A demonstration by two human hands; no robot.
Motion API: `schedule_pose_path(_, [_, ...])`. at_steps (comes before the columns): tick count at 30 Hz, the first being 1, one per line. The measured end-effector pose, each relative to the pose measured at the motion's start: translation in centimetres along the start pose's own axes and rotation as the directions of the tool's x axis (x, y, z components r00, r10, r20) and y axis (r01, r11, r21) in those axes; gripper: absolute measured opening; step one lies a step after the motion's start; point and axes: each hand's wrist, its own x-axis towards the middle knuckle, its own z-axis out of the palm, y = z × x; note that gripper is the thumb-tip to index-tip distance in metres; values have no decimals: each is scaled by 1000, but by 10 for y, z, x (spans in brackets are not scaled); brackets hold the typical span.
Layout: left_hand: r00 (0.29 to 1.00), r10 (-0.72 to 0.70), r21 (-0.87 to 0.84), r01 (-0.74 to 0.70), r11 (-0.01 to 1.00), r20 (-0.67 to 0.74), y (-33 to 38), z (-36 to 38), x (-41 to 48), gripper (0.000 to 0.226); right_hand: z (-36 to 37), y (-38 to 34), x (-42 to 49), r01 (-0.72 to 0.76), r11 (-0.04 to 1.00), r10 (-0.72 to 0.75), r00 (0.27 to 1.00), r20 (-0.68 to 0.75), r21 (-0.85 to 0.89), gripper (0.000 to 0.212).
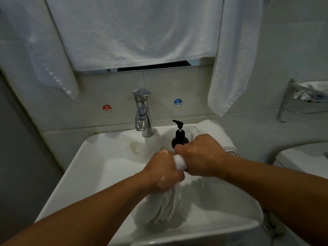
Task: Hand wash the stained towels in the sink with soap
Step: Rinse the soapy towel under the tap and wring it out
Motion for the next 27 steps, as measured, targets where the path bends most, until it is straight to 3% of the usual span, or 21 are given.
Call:
schedule_pose_path(9, [999, 5, -124, -1, 992, 33, 4, -1, -7, 18, -5, 1, -1, -11, 1000, 11, 1000, -10, 20, 36])
schedule_pose_path(12, [996, 86, -131, -83, 988, 15, -3, -6, -5, 35, -14, -1, -1, -88, 996, 87, 996, 34, 17, 33])
schedule_pose_path(15, [977, 138, -203, -104, 974, 160, -21, -13, -7, 61, -25, 6, -7, -200, 972, 181, 972, 150, 122, 34])
schedule_pose_path(18, [977, 108, -232, -65, 970, 181, -28, -10, -11, 34, -26, 13, -14, -209, 960, 189, 974, 122, 184, 33])
schedule_pose_path(20, [979, 145, -181, -118, 976, 143, -25, -10, -8, 25, -28, 18, -18, -213, 959, 176, 964, 201, 185, 38])
schedule_pose_path(23, [965, 214, -16, -214, 977, 149, -16, -19, -2, 31, -44, 26, -18, -237, 935, 109, 899, 423, 265, 65])
schedule_pose_path(27, [953, 273, 142, -291, 946, 131, -3, -20, 2, 42, -60, 29, -1, -230, 952, 53, 776, 629, 204, 62])
